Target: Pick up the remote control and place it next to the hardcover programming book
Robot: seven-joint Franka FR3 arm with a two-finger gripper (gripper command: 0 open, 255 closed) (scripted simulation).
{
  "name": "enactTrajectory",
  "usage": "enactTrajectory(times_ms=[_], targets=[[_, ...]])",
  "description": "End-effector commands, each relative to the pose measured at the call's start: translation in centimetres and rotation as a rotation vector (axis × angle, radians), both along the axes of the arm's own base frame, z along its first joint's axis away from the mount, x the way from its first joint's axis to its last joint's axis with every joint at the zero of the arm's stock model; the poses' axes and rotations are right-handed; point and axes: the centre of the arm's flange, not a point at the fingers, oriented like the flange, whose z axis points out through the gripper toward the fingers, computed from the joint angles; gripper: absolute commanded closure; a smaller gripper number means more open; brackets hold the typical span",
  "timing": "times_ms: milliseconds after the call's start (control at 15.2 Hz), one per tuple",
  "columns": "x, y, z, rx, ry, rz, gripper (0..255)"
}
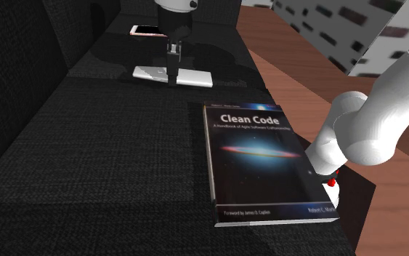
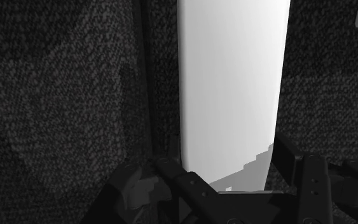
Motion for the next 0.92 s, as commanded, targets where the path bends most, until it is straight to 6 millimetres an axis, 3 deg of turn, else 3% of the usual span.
enactTrajectory(times_ms=[0, 264, 330, 660, 858], targets=[[0.0, 0.0, 0.0, 0.000, -0.001, 0.000, 255], [0.0, 0.0, 0.0, 0.000, -0.001, 0.000, 255], [0.0, 0.0, 0.0, 0.000, -0.001, 0.000, 0], [0.0, 0.0, 0.0, 0.000, -0.001, 0.000, 0], [-0.1, -0.2, 3.9, 0.000, -0.001, 0.000, 0]])
